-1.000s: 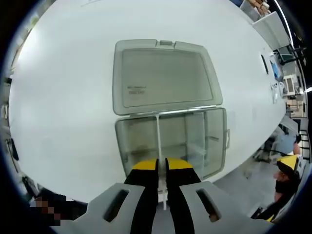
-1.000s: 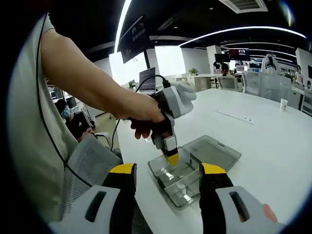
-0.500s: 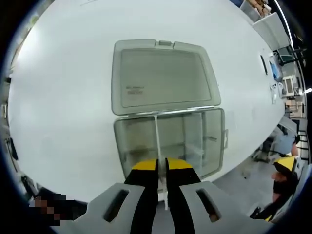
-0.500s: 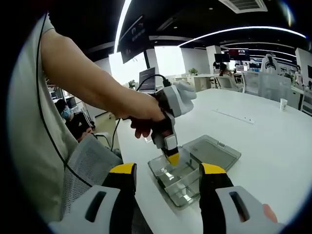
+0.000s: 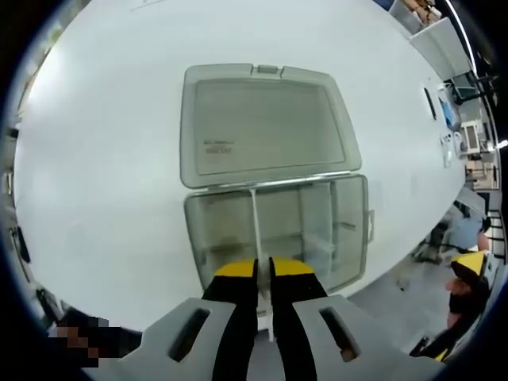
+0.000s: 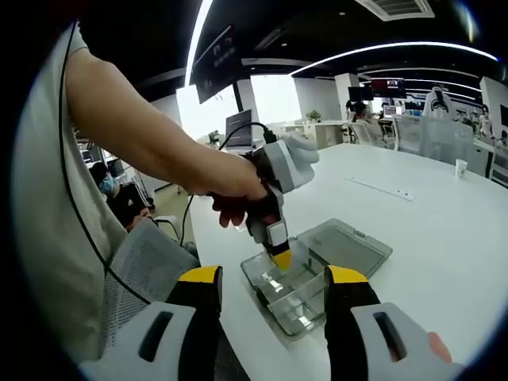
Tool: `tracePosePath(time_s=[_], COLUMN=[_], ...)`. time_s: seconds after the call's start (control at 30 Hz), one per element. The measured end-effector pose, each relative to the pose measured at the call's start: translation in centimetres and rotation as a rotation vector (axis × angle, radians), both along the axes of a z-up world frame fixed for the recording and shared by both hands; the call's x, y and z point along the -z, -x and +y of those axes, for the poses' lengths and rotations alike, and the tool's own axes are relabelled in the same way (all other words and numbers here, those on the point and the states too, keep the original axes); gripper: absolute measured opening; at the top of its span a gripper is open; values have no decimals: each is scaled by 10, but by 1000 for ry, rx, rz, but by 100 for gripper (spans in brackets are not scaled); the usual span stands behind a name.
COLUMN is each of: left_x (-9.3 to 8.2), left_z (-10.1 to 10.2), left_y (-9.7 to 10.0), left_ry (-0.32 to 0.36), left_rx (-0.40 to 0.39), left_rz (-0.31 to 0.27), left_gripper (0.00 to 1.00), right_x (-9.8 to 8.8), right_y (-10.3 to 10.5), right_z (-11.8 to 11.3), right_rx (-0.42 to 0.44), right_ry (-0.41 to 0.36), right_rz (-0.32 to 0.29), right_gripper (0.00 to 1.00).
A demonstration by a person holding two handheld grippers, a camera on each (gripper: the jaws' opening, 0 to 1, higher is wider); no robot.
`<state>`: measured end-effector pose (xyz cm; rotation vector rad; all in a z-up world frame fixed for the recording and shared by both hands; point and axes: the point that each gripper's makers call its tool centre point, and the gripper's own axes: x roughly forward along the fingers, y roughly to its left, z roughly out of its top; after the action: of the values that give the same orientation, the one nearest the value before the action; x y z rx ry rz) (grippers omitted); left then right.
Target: Insert the divider into the dual guide fixture by aligning both edges with the guide slots and pushing it downward to the bottom, including one-sided entry, uneven engagement, binding, and posture correction.
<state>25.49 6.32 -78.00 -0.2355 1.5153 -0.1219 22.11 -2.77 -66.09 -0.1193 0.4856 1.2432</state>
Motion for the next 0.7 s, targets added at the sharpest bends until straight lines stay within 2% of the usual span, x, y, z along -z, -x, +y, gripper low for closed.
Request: tracePosePath(time_s=[0.7], left_x=[4], left_z=[0], left_y=[1], left_ry=[-21], left_rx=[36], left_rz=[1], left_gripper=[2], right_x=[0], right_y=[0], right_z=[0], right_rx=[0], right_ry=[2], right_rz=[4], right_gripper=[49])
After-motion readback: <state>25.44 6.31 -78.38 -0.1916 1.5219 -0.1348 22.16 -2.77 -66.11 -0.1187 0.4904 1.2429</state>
